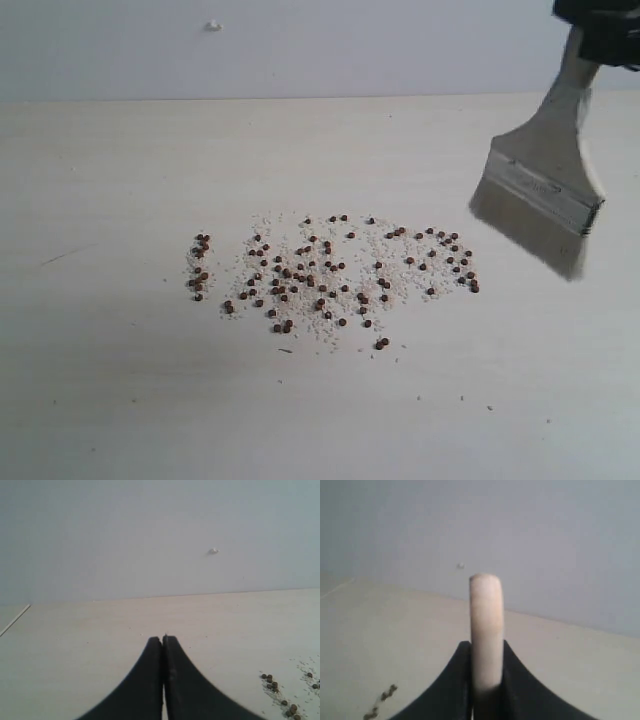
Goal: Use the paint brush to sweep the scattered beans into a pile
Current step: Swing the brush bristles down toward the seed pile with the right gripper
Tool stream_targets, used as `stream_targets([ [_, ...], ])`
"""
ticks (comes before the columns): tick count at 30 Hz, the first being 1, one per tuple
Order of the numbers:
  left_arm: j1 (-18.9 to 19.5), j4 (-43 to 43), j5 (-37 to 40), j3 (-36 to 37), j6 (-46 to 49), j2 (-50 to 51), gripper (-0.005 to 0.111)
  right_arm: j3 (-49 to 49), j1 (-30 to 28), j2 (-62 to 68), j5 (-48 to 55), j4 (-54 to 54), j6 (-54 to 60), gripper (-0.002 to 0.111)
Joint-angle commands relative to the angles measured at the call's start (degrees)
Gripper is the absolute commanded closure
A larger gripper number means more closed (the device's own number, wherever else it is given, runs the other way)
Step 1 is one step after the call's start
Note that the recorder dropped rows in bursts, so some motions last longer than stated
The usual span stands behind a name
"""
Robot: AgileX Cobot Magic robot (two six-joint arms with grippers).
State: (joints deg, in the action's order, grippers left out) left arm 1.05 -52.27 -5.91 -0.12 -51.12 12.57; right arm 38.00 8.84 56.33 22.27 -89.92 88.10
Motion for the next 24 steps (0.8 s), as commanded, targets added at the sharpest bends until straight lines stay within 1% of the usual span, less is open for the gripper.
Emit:
stream_targets([
  [1,0.10,-0.06,0.24,0.12,0.00,-0.23,0.107,6.42,-0.20,6.94,9.09,26.56,-24.23,0.108],
  [3,0.10,-0.06,0.24,0.12,0.00,-0.23,0.107,10.03,-0.20,9.98,12.17,42.31,-40.20,0.108],
  [5,0.10,-0.06,0.24,0.12,0.00,-0.23,0.107,12.73,-0.20,11.66,11.13,59.62,-55.09,0.108],
  [6,0.10,-0.06,0.24,0.12,0.00,-0.23,0.107,12.75,-0.20,11.65,8.48,65.86,-61.45,0.108],
  [8,0.10,-0.06,0.24,0.12,0.00,-0.23,0.107,11.11,-0.20,10.51,-0.03,78.71,-76.81,0.108],
  [9,0.10,-0.06,0.24,0.12,0.00,-0.23,0.107,9.93,-0.20,9.79,-4.23,83.09,-82.15,0.108],
  [10,0.10,-0.06,0.24,0.12,0.00,-0.23,0.107,7.69,-0.20,8.68,-10.93,85.85,-88.10,0.108],
  [12,0.10,-0.06,0.24,0.12,0.00,-0.23,0.107,4.34,-0.20,7.58,-20.27,85.69,-91.46,0.108],
  [15,0.10,-0.06,0.24,0.12,0.00,-0.23,0.107,-1.55,1.47,7.63,-31.70,84.49,-91.47,0.108],
  [19,0.10,-0.06,0.24,0.12,0.00,-0.23,0.107,-9.53,5.05,8.66,-47.00,82.16,-91.78,0.108],
  [22,0.10,-0.06,0.24,0.12,0.00,-0.23,0.107,-12.25,8.12,9.62,-53.84,82.02,-96.25,0.108],
  [24,0.10,-0.06,0.24,0.12,0.00,-0.23,0.107,-12.52,10.52,10.43,-55.64,82.02,-98.55,0.108],
])
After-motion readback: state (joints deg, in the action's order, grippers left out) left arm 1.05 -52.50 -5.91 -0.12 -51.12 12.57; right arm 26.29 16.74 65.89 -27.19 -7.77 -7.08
